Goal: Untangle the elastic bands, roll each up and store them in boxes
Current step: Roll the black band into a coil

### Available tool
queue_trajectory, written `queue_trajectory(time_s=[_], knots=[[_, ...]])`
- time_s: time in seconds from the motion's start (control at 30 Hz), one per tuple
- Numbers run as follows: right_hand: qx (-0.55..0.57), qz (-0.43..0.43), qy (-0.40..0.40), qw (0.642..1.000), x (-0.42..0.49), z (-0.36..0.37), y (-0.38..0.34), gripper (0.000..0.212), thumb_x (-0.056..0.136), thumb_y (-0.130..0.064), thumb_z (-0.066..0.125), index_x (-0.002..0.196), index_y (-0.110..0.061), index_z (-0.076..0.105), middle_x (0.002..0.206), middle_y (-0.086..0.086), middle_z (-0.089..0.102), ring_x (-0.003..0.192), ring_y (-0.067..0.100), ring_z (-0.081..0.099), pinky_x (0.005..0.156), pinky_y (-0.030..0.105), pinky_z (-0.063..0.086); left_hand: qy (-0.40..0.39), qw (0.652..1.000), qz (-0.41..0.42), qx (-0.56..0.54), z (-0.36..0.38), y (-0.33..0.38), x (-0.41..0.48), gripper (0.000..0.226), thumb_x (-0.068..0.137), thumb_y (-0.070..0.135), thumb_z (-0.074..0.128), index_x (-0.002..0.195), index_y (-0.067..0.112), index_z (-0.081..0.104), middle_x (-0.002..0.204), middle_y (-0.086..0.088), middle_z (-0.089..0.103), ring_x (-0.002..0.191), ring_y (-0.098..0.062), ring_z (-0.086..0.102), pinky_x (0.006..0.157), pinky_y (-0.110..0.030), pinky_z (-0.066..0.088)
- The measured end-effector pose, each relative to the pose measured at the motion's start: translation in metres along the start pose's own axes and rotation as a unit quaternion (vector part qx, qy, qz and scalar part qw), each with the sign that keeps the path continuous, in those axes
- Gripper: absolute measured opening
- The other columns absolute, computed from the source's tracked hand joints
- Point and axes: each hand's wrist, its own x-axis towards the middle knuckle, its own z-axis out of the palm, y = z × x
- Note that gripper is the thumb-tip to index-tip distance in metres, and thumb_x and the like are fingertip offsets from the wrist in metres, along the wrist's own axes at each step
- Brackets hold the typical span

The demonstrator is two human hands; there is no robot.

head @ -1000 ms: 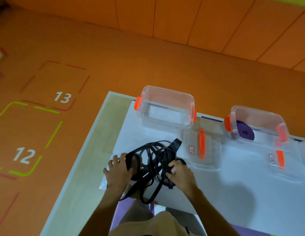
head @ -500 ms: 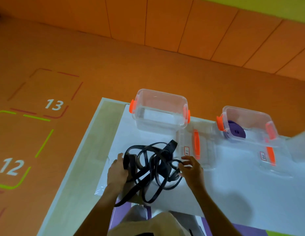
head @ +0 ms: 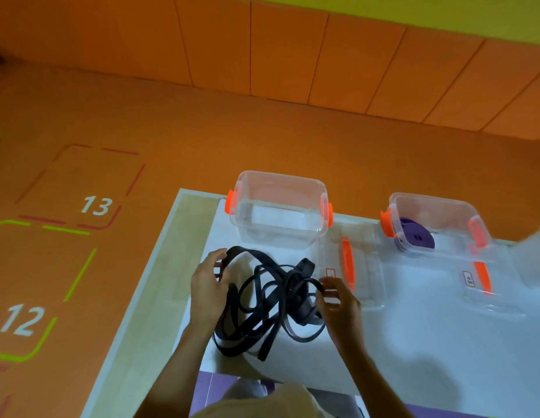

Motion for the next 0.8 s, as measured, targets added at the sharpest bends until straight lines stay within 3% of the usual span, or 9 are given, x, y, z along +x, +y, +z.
queue_trajectory(time_s=[0.1,0.2,0.3,0.47,0.53,0.6,0.7,0.8], knots=[[-0.157,0.016,-0.111,0.981,0.001,0.007,0.008,0.032,0.093,-0.023,0.079,0.122,-0.025,0.066,0.107,-0.007,0.075,0.091,0.011,0.073,0.077,0.032,0.063,-0.007,1.0,-0.025,0.003,0.004,-0.014,0.0,0.032,0.101,-0.001,0.064,0.131,0.009,0.067,0.125,-0.003,0.071,0.1,-0.017,0.068,0.08,-0.02,0.054],[-0.194,0.047,-0.204,0.958,0.0,0.012,0.019,0.035,0.095,-0.033,0.076,0.129,-0.029,0.066,0.118,-0.011,0.072,0.104,0.006,0.068,0.085,0.016,0.051,0.013,0.996,-0.091,0.01,0.009,-0.033,-0.003,0.034,0.101,-0.002,0.063,0.134,0.004,0.064,0.126,-0.01,0.071,0.094,-0.023,0.07,0.084,-0.032,0.058],[-0.178,0.062,-0.218,0.958,0.003,0.015,0.019,0.032,0.096,-0.032,0.076,0.128,-0.029,0.07,0.118,-0.012,0.072,0.108,0.004,0.068,0.08,0.004,0.043,0.032,0.991,-0.128,0.029,0.01,-0.044,-0.003,0.037,0.099,0.002,0.068,0.136,0.002,0.065,0.125,-0.011,0.074,0.092,-0.023,0.072,0.09,-0.037,0.061],[-0.194,0.048,-0.204,0.958,0.01,0.02,0.012,0.029,0.099,-0.026,0.072,0.127,-0.023,0.07,0.123,-0.005,0.068,0.106,0.004,0.064,0.078,0.005,0.041,0.031,0.988,-0.144,0.047,0.012,-0.055,-0.011,0.025,0.092,0.001,0.077,0.115,0.01,0.077,0.109,-0.008,0.079,0.097,-0.025,0.076,0.087,-0.029,0.056],[-0.191,0.042,-0.189,0.962,0.011,0.022,0.011,0.029,0.1,-0.023,0.07,0.129,-0.021,0.069,0.13,-0.002,0.066,0.112,0.008,0.063,0.087,0.011,0.046,0.037,0.989,-0.132,0.051,0.01,-0.059,-0.016,0.02,0.094,0.007,0.077,0.093,0.027,0.074,0.089,0.004,0.077,0.086,-0.019,0.076,0.077,-0.022,0.053],[-0.2,0.031,-0.176,0.963,0.01,0.025,0.009,0.03,0.099,-0.018,0.071,0.129,-0.018,0.067,0.134,0.0,0.065,0.122,0.016,0.063,0.096,0.021,0.049,0.05,0.99,-0.117,0.062,0.009,-0.068,-0.019,0.032,0.097,0.013,0.076,0.08,0.036,0.061,0.075,0.009,0.07,0.071,-0.013,0.067,0.066,-0.023,0.048],[-0.241,-0.049,-0.124,0.961,0.008,0.032,0.007,0.031,0.089,-0.005,0.08,0.118,-0.011,0.071,0.121,0.006,0.068,0.116,0.028,0.065,0.095,0.033,0.055,0.055,0.986,-0.127,0.092,0.003,-0.079,-0.02,0.029,0.094,-0.007,0.069,0.096,0.021,0.077,0.093,-0.006,0.079,0.075,-0.017,0.063,0.076,-0.027,0.05],[-0.276,-0.147,-0.084,0.946,0.009,0.046,-0.006,0.032,0.082,-0.001,0.083,0.111,-0.012,0.076,0.114,0.004,0.068,0.108,0.028,0.066,0.089,0.043,0.06,0.056,0.985,-0.111,0.123,-0.002,-0.077,-0.02,0.034,0.092,-0.013,0.066,0.107,0.012,0.083,0.105,-0.009,0.08,0.085,-0.02,0.067,0.085,-0.03,0.053]])
